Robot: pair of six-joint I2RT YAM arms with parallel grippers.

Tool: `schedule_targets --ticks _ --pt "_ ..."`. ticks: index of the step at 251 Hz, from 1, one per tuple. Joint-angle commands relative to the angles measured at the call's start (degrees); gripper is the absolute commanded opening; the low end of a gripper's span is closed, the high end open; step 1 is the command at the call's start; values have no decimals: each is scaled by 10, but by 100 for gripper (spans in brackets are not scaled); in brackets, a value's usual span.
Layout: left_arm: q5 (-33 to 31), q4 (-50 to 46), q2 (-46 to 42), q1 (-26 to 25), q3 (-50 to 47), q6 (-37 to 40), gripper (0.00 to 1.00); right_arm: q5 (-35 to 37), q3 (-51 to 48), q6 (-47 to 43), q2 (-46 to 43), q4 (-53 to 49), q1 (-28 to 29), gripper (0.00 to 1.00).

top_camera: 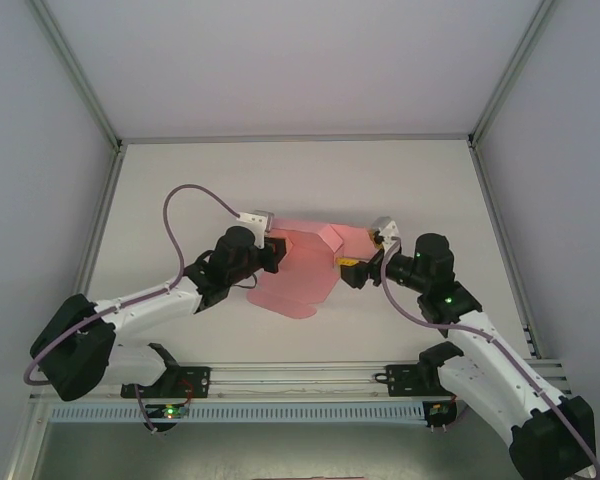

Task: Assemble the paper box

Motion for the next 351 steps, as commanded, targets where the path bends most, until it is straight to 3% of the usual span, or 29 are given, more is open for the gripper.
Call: schedule_targets --ticks 1,28,70,122,179,224,264,303,351 --pt "70 37 8 -12 22 59 0 35 21 -21 2 21 19 99" --pt "74 50 12 -12 24 47 0 74 21 -24 4 24 33 98" --pt "66 72 22 -12 31 31 0 202 11 -27 7 34 74 98" --pt "99 99 28 -13 42 52 0 164 9 -16 54 37 84 98" --pt "123 91 26 -15 66 71 0 244 10 0 95 39 100 98" --pt "71 67 22 -17 69 61 0 297 0 4 69 56 114 98" --pt "41 57 20 -18 55 55 0 393 -28 61 -1 76 114 98" --pt "-21 34 15 -18 42 52 0 388 -43 59 -77 51 112 98" --pt "-16 42 21 -19 39 49 0 349 -35 63 -90 8 110 98"
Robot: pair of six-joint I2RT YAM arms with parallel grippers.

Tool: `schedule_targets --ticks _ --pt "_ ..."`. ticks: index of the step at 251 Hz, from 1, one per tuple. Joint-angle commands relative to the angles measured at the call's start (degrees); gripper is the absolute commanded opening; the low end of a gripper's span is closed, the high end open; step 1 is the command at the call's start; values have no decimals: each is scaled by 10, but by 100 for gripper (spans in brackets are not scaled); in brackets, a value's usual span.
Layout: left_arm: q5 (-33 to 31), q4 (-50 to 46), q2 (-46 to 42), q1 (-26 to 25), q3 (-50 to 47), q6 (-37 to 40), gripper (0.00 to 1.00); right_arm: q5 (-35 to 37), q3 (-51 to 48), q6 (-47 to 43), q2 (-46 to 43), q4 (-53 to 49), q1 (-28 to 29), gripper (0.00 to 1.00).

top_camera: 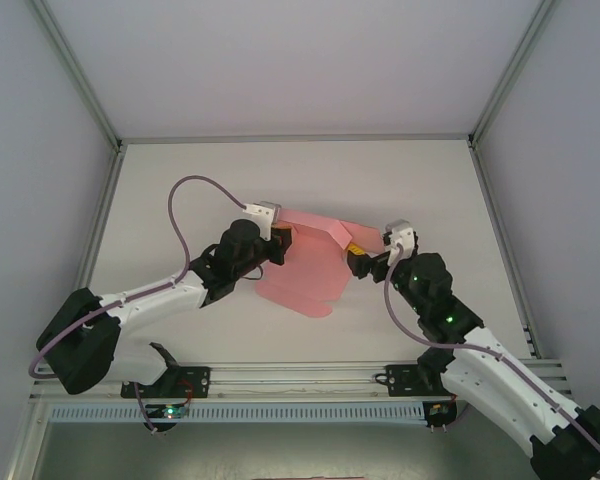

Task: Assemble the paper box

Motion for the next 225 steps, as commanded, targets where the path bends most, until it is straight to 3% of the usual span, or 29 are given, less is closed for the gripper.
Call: schedule_targets --ticks 1,80,179,201,225 --pt "14 16 -3 -10 0 4 0 -13 6 24 2 -8 3 98" --pt "61 53 1 -13 -12 29 0 -62 35 18 80 0 13 98" --pt "82 44 21 -27 27 38 0 -18 54 -14 157 7 50 99" --pt "57 39 23 -28 30 26 0 21 59 -20 159 -8 59 98" --pt "-44 -27 25 -28 44 5 0 37 52 -20 120 -24 58 98"
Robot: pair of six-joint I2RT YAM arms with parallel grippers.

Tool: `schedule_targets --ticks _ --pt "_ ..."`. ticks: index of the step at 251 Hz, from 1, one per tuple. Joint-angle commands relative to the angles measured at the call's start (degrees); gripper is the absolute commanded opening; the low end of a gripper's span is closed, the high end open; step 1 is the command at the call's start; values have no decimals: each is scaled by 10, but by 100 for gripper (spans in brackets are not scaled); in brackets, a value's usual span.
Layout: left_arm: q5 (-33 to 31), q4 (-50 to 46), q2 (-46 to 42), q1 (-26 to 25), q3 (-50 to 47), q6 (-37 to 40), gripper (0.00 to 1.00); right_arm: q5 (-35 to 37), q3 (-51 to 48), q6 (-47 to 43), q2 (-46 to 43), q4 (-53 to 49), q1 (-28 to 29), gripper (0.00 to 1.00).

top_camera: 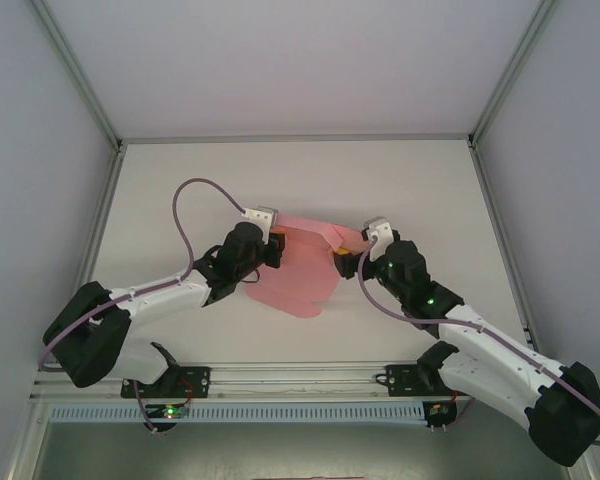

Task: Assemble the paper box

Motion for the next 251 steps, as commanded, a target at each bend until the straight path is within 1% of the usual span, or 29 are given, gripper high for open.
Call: schedule_targets --ticks 1,13,23,51,67,85,98,109,140,155,164,178,196,203,210,223,251 --pt "-6 -2 -2 -35 54 0 0 8 10 -22 -25 -15 17 98" --pt "-47 -29 1 -32 57 -3 0 -3 6 -24 -61 -28 12 98" --pt "-59 -37 2 -25 52 -10 0 -14 3 -26 -95 -48 4 98" --pt "-34 -12 -4 9 13 -43 0 -47 2 -18 -187 -114 -30 98" --pt "-16 8 -15 19 -9 -41 0 -65 0 -11 -230 -139 -51 98" --pt "-18 15 -32 21 -24 -29 0 -89 -4 -4 -270 -146 -71 98" --pt "-29 1 -44 24 -26 -24 0 -102 -6 0 -290 -143 -82 98" --pt "-23 -16 -53 30 -26 -18 0 -100 -6 7 -298 -140 -91 98" --pt "4 -23 -86 42 -43 -7 0 -75 10 29 -274 -158 -136 98" --pt "3 -26 -102 44 -52 -6 0 -98 19 31 -248 -162 -167 98" --pt "-1 -30 -110 44 -56 -6 0 -142 23 18 -232 -155 -185 98" --pt "-17 -45 -117 46 -55 -12 0 -250 26 -6 -214 -137 -206 97" --pt "-15 -51 -122 47 -55 -5 0 -368 18 -27 -203 -90 -208 96" --pt "-16 -49 -124 47 -57 -7 0 -402 12 -29 -199 -65 -206 96" --pt "-15 -48 -124 48 -56 -7 0 -420 6 -27 -194 -44 -203 96" --pt "-11 -52 -126 48 -54 -7 0 -423 4 -29 -181 -22 -197 97" --pt "17 -60 -132 48 -49 -1 0 -390 24 -42 -131 -25 -190 96"
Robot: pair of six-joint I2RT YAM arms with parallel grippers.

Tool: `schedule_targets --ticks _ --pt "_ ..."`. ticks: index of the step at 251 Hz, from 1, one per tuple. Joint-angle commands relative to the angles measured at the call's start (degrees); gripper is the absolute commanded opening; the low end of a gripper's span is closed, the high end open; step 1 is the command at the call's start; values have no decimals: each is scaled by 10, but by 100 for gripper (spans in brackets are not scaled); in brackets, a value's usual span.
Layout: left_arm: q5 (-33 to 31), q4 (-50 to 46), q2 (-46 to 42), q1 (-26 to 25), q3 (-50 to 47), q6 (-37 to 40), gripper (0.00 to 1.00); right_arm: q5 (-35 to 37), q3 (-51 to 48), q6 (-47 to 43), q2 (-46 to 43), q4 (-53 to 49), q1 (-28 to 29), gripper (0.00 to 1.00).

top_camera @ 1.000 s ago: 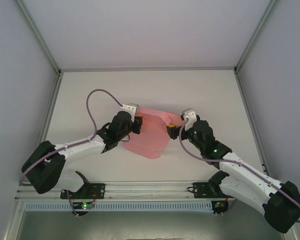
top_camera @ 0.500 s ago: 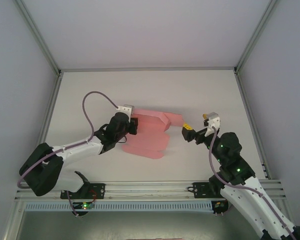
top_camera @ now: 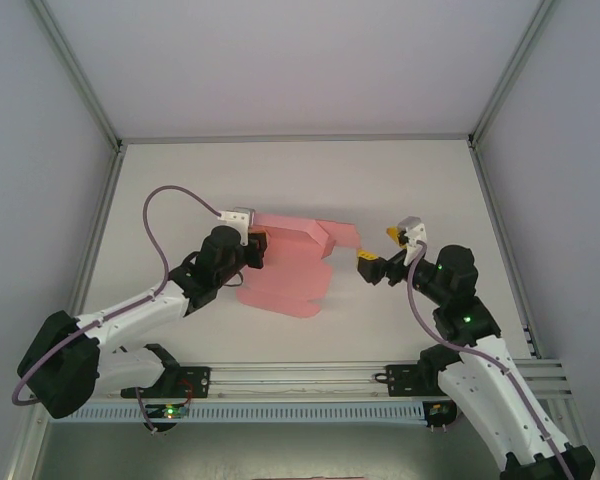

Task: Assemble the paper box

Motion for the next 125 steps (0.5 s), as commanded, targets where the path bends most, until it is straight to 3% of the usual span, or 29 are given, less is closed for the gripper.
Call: schedule_targets --ticks 1,30,51,74,125 --pt "20 -14 -15 9 2 15 0 -48 20 -25 43 45 9 96" --pt "26 -16 -23 9 1 17 0 -47 51 -40 106 41 23 92" --pt "28 -13 -21 9 2 16 0 -45 73 -62 145 38 49 82" --pt "26 -18 -9 9 10 12 0 -14 90 -77 174 36 79 58" --pt "31 -15 17 9 22 2 0 79 96 -82 187 35 126 28"
